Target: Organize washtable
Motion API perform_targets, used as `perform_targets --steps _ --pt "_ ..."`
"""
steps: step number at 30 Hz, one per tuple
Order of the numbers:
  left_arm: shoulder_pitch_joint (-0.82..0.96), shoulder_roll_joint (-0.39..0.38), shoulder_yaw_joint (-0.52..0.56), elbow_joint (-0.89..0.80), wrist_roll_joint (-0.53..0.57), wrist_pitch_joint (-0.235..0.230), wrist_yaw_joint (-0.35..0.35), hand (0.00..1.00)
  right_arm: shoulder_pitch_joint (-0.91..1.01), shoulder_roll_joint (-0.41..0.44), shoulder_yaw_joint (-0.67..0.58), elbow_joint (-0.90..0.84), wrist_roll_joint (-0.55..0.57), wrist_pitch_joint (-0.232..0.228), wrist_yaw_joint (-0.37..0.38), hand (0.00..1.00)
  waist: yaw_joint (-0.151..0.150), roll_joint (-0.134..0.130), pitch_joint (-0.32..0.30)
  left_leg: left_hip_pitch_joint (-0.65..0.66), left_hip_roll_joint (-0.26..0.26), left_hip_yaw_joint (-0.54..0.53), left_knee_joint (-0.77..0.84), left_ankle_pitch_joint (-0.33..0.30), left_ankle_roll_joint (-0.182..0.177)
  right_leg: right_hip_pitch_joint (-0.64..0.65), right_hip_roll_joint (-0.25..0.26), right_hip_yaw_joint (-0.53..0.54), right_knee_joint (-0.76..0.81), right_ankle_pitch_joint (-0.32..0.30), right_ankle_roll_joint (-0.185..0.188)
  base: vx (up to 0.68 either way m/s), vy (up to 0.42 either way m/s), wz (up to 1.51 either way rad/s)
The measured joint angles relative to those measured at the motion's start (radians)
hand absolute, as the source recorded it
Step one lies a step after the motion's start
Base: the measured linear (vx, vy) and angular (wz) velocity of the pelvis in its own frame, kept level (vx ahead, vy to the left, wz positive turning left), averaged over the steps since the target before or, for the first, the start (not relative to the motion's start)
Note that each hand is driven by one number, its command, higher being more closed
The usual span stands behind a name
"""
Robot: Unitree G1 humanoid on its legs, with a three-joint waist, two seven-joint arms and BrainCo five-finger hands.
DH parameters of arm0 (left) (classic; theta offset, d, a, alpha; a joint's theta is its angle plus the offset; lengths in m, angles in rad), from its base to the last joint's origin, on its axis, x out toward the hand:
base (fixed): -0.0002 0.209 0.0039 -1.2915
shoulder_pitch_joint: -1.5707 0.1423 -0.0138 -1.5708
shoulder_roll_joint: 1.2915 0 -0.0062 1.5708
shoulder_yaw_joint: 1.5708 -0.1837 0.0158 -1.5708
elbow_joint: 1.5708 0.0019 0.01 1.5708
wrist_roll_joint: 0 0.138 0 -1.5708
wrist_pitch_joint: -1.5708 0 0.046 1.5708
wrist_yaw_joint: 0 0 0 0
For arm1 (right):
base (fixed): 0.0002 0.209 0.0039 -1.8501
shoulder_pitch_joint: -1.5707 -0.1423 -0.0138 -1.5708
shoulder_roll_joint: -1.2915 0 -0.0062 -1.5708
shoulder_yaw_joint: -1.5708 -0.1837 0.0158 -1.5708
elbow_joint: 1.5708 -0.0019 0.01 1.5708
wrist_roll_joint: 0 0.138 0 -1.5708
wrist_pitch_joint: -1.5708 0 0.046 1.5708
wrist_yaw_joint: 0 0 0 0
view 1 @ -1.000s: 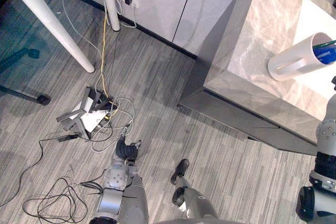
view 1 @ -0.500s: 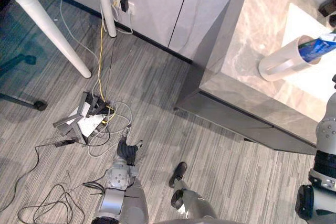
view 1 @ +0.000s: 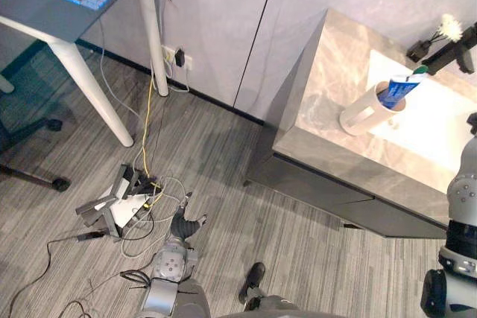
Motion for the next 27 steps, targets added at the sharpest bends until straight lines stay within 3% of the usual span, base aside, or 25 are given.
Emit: perform_targets --steps 4,7,12,18,22,24,26,27 --pt "0.025 0.001 0.007 0.028 0.008 0.000 -0.002 0.00 0.108 0.104 -0.023 -0.013 -0.002 0.000 0.011 0.00 -0.036 -0.014 -0.029 0.045 -0.030 0.018 -0.026 -0.002 0.000 0.033 -0.032 0.013 0.003 -0.066 0.015 0.06 0.041 0.01" --pt "0.028 0.001 0.014 0.039 0.012 0.010 -0.002 0.00 0.219 0.182 -0.051 -0.056 -0.011 0.003 0.012 0.00 -0.042 -0.019 -0.034 0.062 -0.051 0.034 -0.041 -0.005 -0.001 0.034 -0.051 0.018 0.014 -0.126 0.014 0.04 -0.001 -0.08" --pt "0.058 -0.021 0.021 0.020 0.011 0.017 -0.018 0.00 0.402 0.304 -0.050 -0.089 -0.011 0.030 0.041 0.00 -0.069 0.005 -0.052 0.101 -0.044 0.036 -0.050 -0.006 -0.005 0.069 -0.043 0.018 0.015 -0.161 0.012 0.02 -0.036 -0.02" --pt "0.164 -0.063 0.082 -0.221 0.013 0.015 -0.014 0.00 0.730 0.486 0.018 -0.116 -0.008 0.046 0.197 0.00 -0.105 0.020 -0.067 0.149 -0.041 0.054 -0.051 -0.016 -0.009 0.104 -0.041 0.040 0.018 -0.162 0.013 0.01 0.000 -0.09" --pt "0.225 -0.073 0.079 -0.402 0.013 -0.017 0.002 0.00 0.875 0.582 0.107 0.152 -0.002 0.082 0.274 0.00 -0.140 0.034 -0.075 0.169 -0.045 0.062 -0.051 -0.021 -0.008 0.110 -0.049 0.056 0.039 -0.176 0.023 -0.02 0.013 -0.05" --pt "0.225 -0.078 0.053 -0.452 0.011 -0.025 0.003 0.00 0.885 0.593 0.139 0.368 -0.053 0.103 0.267 0.00 -0.145 0.043 -0.074 0.185 -0.046 0.069 -0.051 -0.021 -0.008 0.117 -0.052 0.066 0.049 -0.193 0.029 -0.03 0.002 -0.06" --pt "0.213 -0.076 -0.031 -0.539 -0.002 -0.045 0.003 0.00 0.867 0.589 0.182 0.716 -0.136 0.138 0.267 0.00 -0.142 0.068 -0.084 0.194 -0.042 0.073 -0.051 -0.020 -0.009 0.121 -0.049 0.072 0.055 -0.204 0.029 -0.04 -0.012 -0.06" --pt "0.208 -0.074 -0.054 -0.555 -0.011 -0.055 0.004 0.00 0.856 0.588 0.191 0.790 -0.159 0.144 0.264 0.00 -0.142 0.075 -0.084 0.198 -0.041 0.073 -0.051 -0.020 -0.009 0.124 -0.048 0.072 0.055 -0.204 0.030 0.00 0.000 0.00"
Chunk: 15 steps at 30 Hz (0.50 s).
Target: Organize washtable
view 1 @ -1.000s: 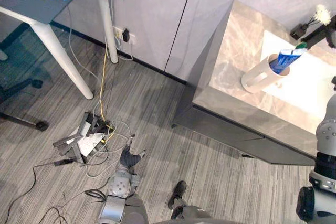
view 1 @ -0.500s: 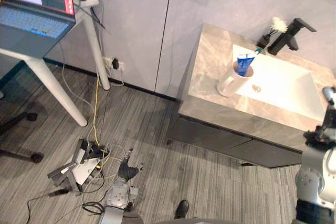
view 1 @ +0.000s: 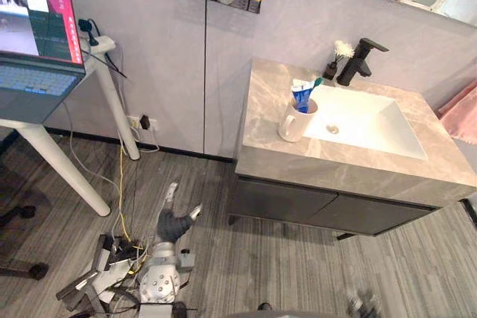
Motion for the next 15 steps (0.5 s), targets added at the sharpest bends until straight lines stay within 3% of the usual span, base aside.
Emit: perform_targets --steps 2,4,6,10,13,15 --pt "-0.048 0.020 -0.096 -0.028 -0.038 -0.025 -0.001 0.00 -0.028 0.002 0.016 0.189 -0.092 0.017 -0.031 0.00 0.003 0.028 0.002 0.014 0.001 0.000 0.001 0.000 0.000 0.017 0.002 0.000 -0.002 0.000 0.000 0.00 0.000 0.00" --pt "-0.103 0.028 -0.171 -0.049 -0.083 -0.042 -0.001 0.00 -0.046 -0.006 0.011 0.252 -0.130 0.015 -0.050 0.00 -0.001 0.046 0.000 0.014 0.001 -0.001 0.000 0.000 0.000 0.026 0.003 0.002 -0.007 0.000 0.000 -0.03 -0.006 0.01" --pt "-0.166 0.036 -0.249 -0.079 -0.148 -0.058 -0.004 0.00 -0.062 -0.019 0.009 0.303 -0.130 0.009 -0.065 0.00 0.000 0.054 0.000 0.020 0.003 -0.003 0.001 0.000 0.000 0.034 0.005 0.002 -0.008 0.000 0.000 -0.02 -0.003 0.02" --pt "-0.280 0.056 -0.364 -0.117 -0.389 -0.086 -0.047 0.00 -0.097 -0.027 0.014 0.363 -0.131 0.003 -0.079 0.00 0.000 0.062 0.013 0.030 0.023 -0.004 0.042 -0.012 -0.016 0.059 0.020 0.004 -0.011 -0.004 -0.005 0.02 -0.037 -0.02" --pt "-0.354 0.094 -0.457 -0.106 -0.558 -0.082 -0.093 0.00 -0.131 -0.057 0.047 0.387 -0.165 0.003 -0.080 0.00 -0.001 0.079 0.034 -0.048 0.061 -0.024 0.286 -0.135 -0.024 0.100 0.049 -0.001 -0.005 -0.016 -0.024 -0.01 -0.050 0.02" --pt "-0.447 0.093 -0.540 -0.057 -0.668 -0.076 -0.128 0.00 -0.166 -0.103 0.070 0.404 -0.168 0.004 -0.083 0.00 0.005 0.123 0.058 -0.088 0.106 -0.007 0.416 -0.201 -0.010 0.123 0.078 -0.004 -0.002 -0.027 -0.035 -0.05 0.006 -0.02"
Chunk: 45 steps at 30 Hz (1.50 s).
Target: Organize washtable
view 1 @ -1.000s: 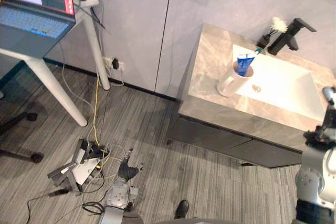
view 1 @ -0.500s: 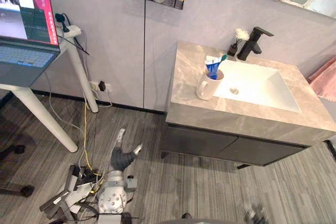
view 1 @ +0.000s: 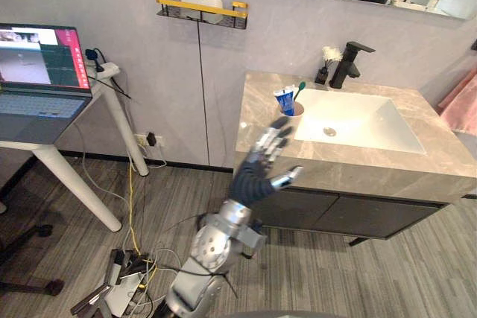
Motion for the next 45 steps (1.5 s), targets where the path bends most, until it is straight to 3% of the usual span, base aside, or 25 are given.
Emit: perform_targets --steps 2,3,7,10,14,15,22,25,27,32,34,35,43,45 --pt "-0.049 -0.001 -0.034 0.027 -0.058 0.017 -0.016 0.00 -0.033 -0.020 0.007 0.001 0.002 -0.002 -0.003 0.00 -0.001 0.011 0.007 0.000 0.002 0.021 0.000 -0.002 0.004 -0.008 0.003 0.020 -0.004 -0.003 -0.006 -0.04 0.025 -0.18" --pt "-0.086 -0.003 -0.041 0.052 -0.079 0.026 -0.027 1.00 -0.050 -0.032 0.008 0.000 0.003 -0.003 -0.002 0.00 -0.005 0.025 0.012 -0.001 -0.006 0.022 -0.010 -0.004 0.007 -0.018 0.002 0.046 -0.007 -0.003 -0.006 -0.04 0.034 -0.18" --pt "-0.181 -0.010 -0.039 0.110 -0.095 0.046 -0.028 1.00 -0.064 -0.063 0.036 -0.010 0.003 0.000 0.001 0.00 0.006 0.054 0.017 -0.009 -0.046 0.023 -0.057 -0.008 0.004 -0.081 -0.014 0.114 -0.014 0.018 -0.002 -0.02 0.066 -0.31" --pt "-0.224 -0.025 -0.057 0.171 -0.083 0.061 -0.028 1.00 -0.066 -0.058 0.051 -0.033 0.002 0.002 0.000 0.00 0.002 0.040 0.026 -0.003 -0.044 0.049 -0.067 -0.003 0.010 -0.095 -0.013 0.136 -0.017 0.034 -0.002 0.10 0.007 -0.31" --pt "-0.300 -0.042 -0.082 0.248 -0.010 0.073 -0.023 1.00 -0.107 -0.039 0.060 -0.067 -0.037 0.010 0.002 0.00 -0.006 0.002 0.039 0.009 -0.043 0.099 -0.069 -0.014 0.008 -0.226 -0.047 0.183 0.223 -0.085 0.004 0.09 0.013 -0.28" --pt "-0.308 -0.043 -0.082 0.259 -0.004 0.073 -0.021 1.00 -0.113 -0.037 0.062 -0.069 -0.038 0.011 0.002 0.00 -0.007 -0.004 0.040 0.009 -0.047 0.099 -0.071 -0.014 0.008 -0.239 -0.055 0.183 0.239 -0.089 0.002 0.09 0.033 -0.14" --pt "-0.335 -0.083 -0.087 0.361 0.009 0.076 0.016 1.00 -0.113 -0.037 0.052 -0.149 -0.066 0.020 0.001 0.00 -0.008 -0.002 0.040 0.004 -0.071 0.070 -0.046 -0.024 0.025 -0.244 -0.095 0.190 0.302 -0.088 0.001 0.06 0.079 0.16" --pt "-0.332 -0.081 -0.086 0.400 -0.011 0.077 0.017 1.00 -0.128 -0.031 0.055 -0.158 -0.068 0.025 0.001 0.00 -0.004 -0.008 0.039 -0.005 -0.079 0.032 -0.025 -0.030 0.031 -0.183 -0.098 0.154 0.241 -0.086 0.007 -0.02 0.047 0.42" --pt "-0.327 -0.078 -0.065 0.425 -0.011 0.077 0.020 1.00 -0.152 -0.021 0.075 -0.156 -0.077 0.028 0.002 0.00 0.019 -0.018 0.042 -0.007 -0.076 0.020 -0.017 -0.032 0.028 -0.136 -0.092 0.129 0.172 -0.092 0.024 -0.07 -0.042 0.24" --pt "-0.317 -0.081 -0.062 0.469 0.033 0.078 0.042 1.00 -0.163 -0.014 0.096 -0.155 -0.111 0.026 0.009 0.00 0.017 0.003 0.040 -0.017 -0.045 -0.034 -0.037 -0.020 0.011 -0.059 -0.056 0.029 0.103 -0.079 0.012 -0.08 -0.084 0.47" --pt "-0.317 -0.087 -0.060 0.483 0.046 0.078 0.053 1.00 -0.160 -0.013 0.092 -0.157 -0.110 0.023 0.003 0.00 0.005 0.007 0.033 -0.013 -0.010 0.064 -0.067 0.003 0.016 -0.054 -0.057 0.004 0.083 -0.068 0.010 -0.01 -0.030 0.39" --pt "-0.317 -0.099 -0.056 0.496 0.053 0.079 0.061 1.00 -0.161 -0.015 0.090 -0.159 -0.105 0.017 0.000 0.00 -0.005 0.013 0.032 0.000 -0.006 0.089 -0.097 0.052 -0.008 -0.051 -0.060 -0.004 0.076 -0.059 0.012 0.03 0.007 0.30" --pt "-0.318 -0.098 -0.003 0.534 0.054 0.083 0.072 1.00 -0.156 0.011 0.058 -0.169 -0.107 0.014 0.000 0.00 -0.021 0.006 0.030 0.074 -0.046 0.116 -0.231 0.120 -0.007 -0.021 -0.076 -0.006 0.010 -0.030 0.019 0.03 0.017 -0.01" --pt "-0.327 -0.102 -0.007 0.534 0.053 0.084 0.073 1.00 -0.156 0.018 0.051 -0.180 -0.107 0.013 0.000 0.00 -0.042 0.010 0.030 0.087 -0.054 0.120 -0.270 0.138 -0.007 -0.022 -0.080 -0.004 0.004 -0.029 0.020 0.00 0.000 0.00"
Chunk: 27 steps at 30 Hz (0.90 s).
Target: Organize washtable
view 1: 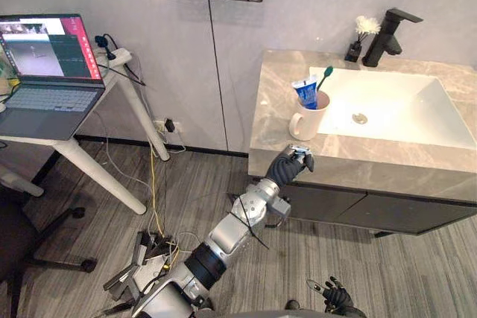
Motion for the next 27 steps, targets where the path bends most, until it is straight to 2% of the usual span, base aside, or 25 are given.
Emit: perform_targets --steps 4,7,9,13,17,21,27 --pt "-0.037 -0.031 -0.040 0.000 0.001 0.001 0.009 1.00 0.017 0.003 0.000 -0.034 -0.001 0.000 0.000 0.00 -0.004 0.001 0.001 0.000 0.000 0.020 -0.019 0.004 -0.001 -0.019 0.000 0.014 0.001 0.000 0.000 0.01 0.008 -0.10" --pt "-0.085 -0.067 -0.056 0.002 0.001 0.001 0.016 1.00 0.022 0.004 0.001 -0.058 -0.001 -0.001 0.000 0.00 -0.024 0.005 0.004 0.006 -0.003 0.038 -0.047 0.016 -0.002 -0.036 0.000 0.030 0.001 0.002 0.003 0.01 0.006 -0.15" --pt "-0.114 -0.089 -0.073 0.016 0.000 0.001 0.020 1.00 0.029 0.004 0.000 -0.074 0.001 -0.002 -0.001 0.00 -0.025 0.009 0.008 0.012 -0.002 0.048 -0.052 0.016 -0.002 -0.038 0.000 0.038 0.001 0.002 0.003 0.02 0.003 -0.14" --pt "-0.135 -0.137 -0.107 0.035 -0.046 0.002 0.031 1.00 0.043 0.003 -0.005 -0.106 0.002 -0.005 -0.004 0.00 -0.028 0.025 0.018 0.026 -0.005 0.061 -0.069 0.017 -0.003 -0.039 0.000 0.052 -0.002 0.002 0.004 0.02 0.003 -0.08" --pt "-0.159 -0.147 -0.144 0.073 -0.121 0.004 0.032 1.00 0.043 0.003 -0.005 -0.111 0.010 -0.005 -0.021 0.00 -0.031 0.028 0.023 0.027 -0.008 0.062 -0.075 0.017 -0.004 -0.039 -0.001 0.052 -0.004 0.002 0.004 0.00 0.000 0.00" --pt "-0.163 -0.160 -0.154 0.087 -0.196 0.009 0.035 1.00 0.041 0.003 -0.002 -0.127 0.013 -0.004 -0.025 0.00 -0.049 0.032 0.031 0.028 -0.011 0.073 -0.084 0.019 -0.004 -0.051 -0.003 0.059 -0.003 0.002 0.005 0.00 0.004 -0.06" --pt "-0.196 -0.171 -0.147 0.097 -0.190 0.008 0.070 1.00 0.040 0.003 0.006 -0.161 0.012 -0.004 -0.029 0.00 -0.076 0.037 0.056 0.035 -0.012 0.092 -0.089 0.019 -0.004 -0.058 -0.003 0.080 -0.005 0.003 0.007 0.01 -0.001 -0.10"
